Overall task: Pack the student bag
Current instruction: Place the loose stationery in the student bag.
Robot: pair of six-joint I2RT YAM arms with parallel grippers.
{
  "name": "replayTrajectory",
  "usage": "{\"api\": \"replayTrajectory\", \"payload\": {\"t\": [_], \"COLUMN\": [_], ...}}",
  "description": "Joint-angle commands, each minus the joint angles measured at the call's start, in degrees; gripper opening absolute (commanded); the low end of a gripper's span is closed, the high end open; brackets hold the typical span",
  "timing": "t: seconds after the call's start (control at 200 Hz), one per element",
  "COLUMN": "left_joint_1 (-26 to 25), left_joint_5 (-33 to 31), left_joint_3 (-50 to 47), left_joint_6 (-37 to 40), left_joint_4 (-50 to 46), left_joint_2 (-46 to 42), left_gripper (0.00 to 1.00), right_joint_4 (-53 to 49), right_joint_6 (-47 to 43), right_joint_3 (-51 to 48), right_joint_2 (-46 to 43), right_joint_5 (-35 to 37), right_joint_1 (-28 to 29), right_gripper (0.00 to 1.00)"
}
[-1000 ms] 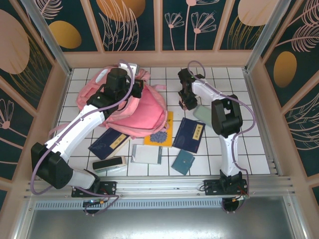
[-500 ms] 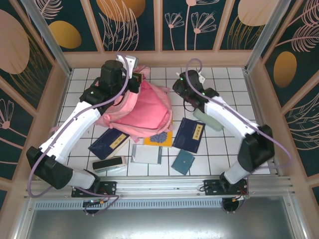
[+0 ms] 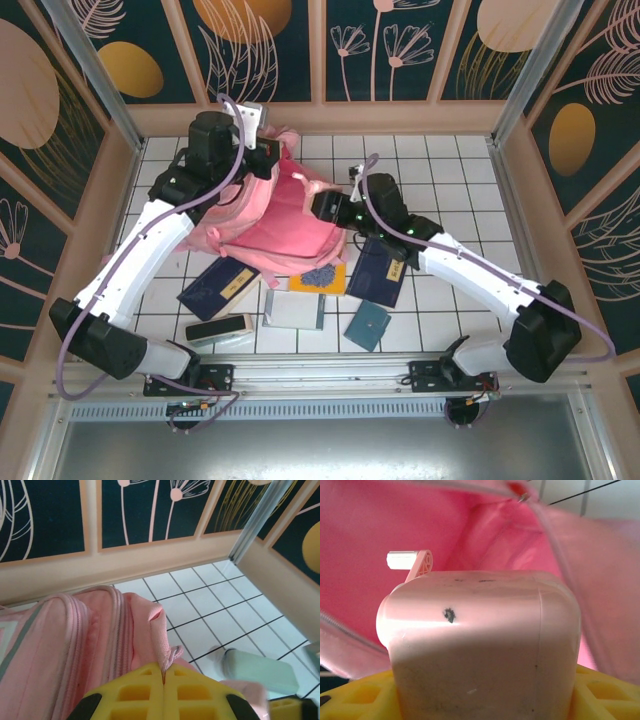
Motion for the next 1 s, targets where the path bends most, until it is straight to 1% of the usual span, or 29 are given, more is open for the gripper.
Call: {"api": "replayTrajectory", "payload": {"t": [0.0, 0.08, 0.19, 0.26, 0.34, 0.36, 0.4, 0.425, 0.46, 0.495, 0.525, 0.641, 0.766, 0.836, 0.931, 0.996], "left_joint_1": [0.0, 0.0, -0.1, 0.0, 0.0, 0.0, 0.0, 0.0, 0.0, 0.0, 0.0, 0.0, 0.2, 0.6, 1.0, 1.1], "left_joint_5": [5.5, 7.6, 8.4, 9.2, 9.8, 10.0, 10.2, 10.2, 10.0, 9.8, 9.7, 8.8, 7.6, 6.9, 6.1, 6.3], "left_joint_3": [5.1, 6.1, 7.1, 7.5, 8.3, 8.4, 8.6, 8.7, 9.0, 9.1, 9.2, 9.6, 9.0, 8.5, 8.0, 8.0], "left_joint_6": [-2.4, -2.9, -3.3, -3.4, -3.6, -3.8, -4.0, -4.1, -3.9, -3.9, -3.7, -3.1, -2.6, -2.5, -2.6, -2.7], "left_joint_4": [7.5, 7.6, 8.0, 8.3, 8.2, 8.2, 8.3, 8.3, 8.3, 8.2, 8.0, 7.5, 7.5, 7.4, 7.4, 7.2], "left_joint_2": [-0.3, 0.3, 0.5, 0.5, 0.8, 0.8, 0.9, 1.1, 1.2, 1.3, 1.4, 1.4, 1.2, 1.2, 1.6, 2.1], "left_gripper": [0.0, 0.0, 0.0, 0.0, 0.0, 0.0, 0.0, 0.0, 0.0, 0.0, 0.0, 0.0, 0.0, 0.0, 0.0, 0.0], "right_joint_4": [9.1, 9.3, 8.5, 6.7, 1.3, 0.9, -0.2, -1.5, -2.7, -2.5, -1.9, 0.6, 4.0, 7.3, 9.7, 13.1], "right_joint_6": [1.0, 2.9, 7.1, 9.3, 12.1, 12.4, 12.9, 13.2, 13.4, 13.3, 13.2, 11.8, 6.7, 1.9, -2.8, -5.8], "right_joint_3": [3.2, 8.4, 18.2, 25.2, 35.0, 37.2, 41.2, 43.6, 46.3, 47.6, 47.4, 44.3, 38.9, 33.7, 25.5, 17.7], "right_joint_2": [6.1, 12.9, 23.1, 29.8, 38.1, 40.0, 43.4, 45.3, 47.3, 48.3, 48.5, 46.2, 41.4, 36.4, 27.8, 20.5], "right_joint_5": [-5.1, -6.2, -7.0, -4.9, -2.2, -2.3, -2.1, -1.8, -1.6, -1.6, -1.3, -0.6, -2.4, -3.0, 1.9, 4.8], "right_joint_1": [1.2, 1.3, 1.5, 1.7, 1.6, 1.6, 1.7, 1.8, 1.9, 2.0, 2.1, 1.8, 1.3, 1.4, 1.6, 1.3], "right_gripper": [0.3, 0.31, 0.36, 0.39, 0.44, 0.52, 0.73, 0.83, 0.93, 0.97, 0.99, 0.99, 0.99, 0.99, 0.99, 0.99]}}
